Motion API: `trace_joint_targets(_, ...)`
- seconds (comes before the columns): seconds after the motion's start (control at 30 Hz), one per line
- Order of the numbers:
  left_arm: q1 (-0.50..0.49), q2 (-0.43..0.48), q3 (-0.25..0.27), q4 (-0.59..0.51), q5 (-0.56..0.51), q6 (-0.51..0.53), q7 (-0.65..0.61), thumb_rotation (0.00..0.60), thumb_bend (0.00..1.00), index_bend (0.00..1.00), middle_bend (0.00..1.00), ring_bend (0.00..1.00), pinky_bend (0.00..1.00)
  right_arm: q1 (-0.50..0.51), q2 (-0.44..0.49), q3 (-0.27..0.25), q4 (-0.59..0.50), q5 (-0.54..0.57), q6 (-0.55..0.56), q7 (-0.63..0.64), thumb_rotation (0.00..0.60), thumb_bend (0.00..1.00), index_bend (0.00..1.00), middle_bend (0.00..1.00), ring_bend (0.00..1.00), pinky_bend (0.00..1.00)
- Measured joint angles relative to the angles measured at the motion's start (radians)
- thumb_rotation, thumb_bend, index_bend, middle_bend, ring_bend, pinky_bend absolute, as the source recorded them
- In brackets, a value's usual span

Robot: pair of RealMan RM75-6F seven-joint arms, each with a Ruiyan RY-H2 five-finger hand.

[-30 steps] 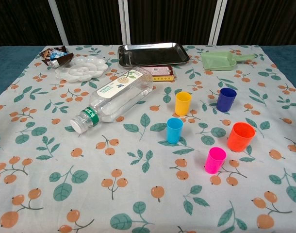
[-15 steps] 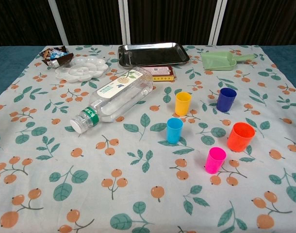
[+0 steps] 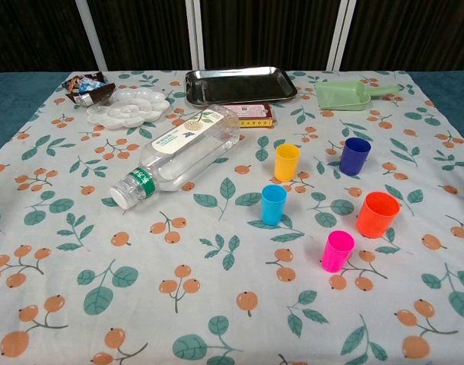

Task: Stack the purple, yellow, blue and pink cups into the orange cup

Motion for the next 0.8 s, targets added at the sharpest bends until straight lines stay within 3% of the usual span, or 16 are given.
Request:
trace_joint_targets(0.17, 0.001, -0.003, -0.001, -0.002, -0.002, 0.002, 0.002, 0.6, 0.22, 0.13, 0.07, 0.01, 0.0, 0.146, 0.066, 0.059, -0.024, 0.075, -0.21, 0.0, 0.6, 0.33, 0.09, 0.0, 0.06, 0.1)
trace_joint_targets(0.4, 0.001, -0.002, -0.002, -0.001, -0.01, -0.002, -0.005, 0.6, 0.22, 0.13, 0.07, 0.01, 0.0, 0.36, 0.07, 0.138, -0.031, 0.27, -0.45, -0.137, 0.6, 0.33, 0.15, 0.0, 0.06, 0.1)
trace_joint_targets(0.6, 0.001, -0.001, -0.004, 0.002, -0.016, -0.006, -0.012, 0.6, 0.22, 0.13, 0.07, 0.01, 0.0, 0.485, 0.014, 0.169, -0.012, 0.453, -0.557, -0.24, 0.6, 0.33, 0.17, 0.0, 0.06, 0.1)
trace_joint_targets(0.8, 0.001, -0.001, -0.006, 0.003, -0.024, -0.009, -0.017, 0.6, 0.22, 0.13, 0.07, 0.01, 0.0, 0.575, -0.073, 0.166, 0.021, 0.592, -0.601, -0.338, 0.6, 0.33, 0.18, 0.0, 0.06, 0.1)
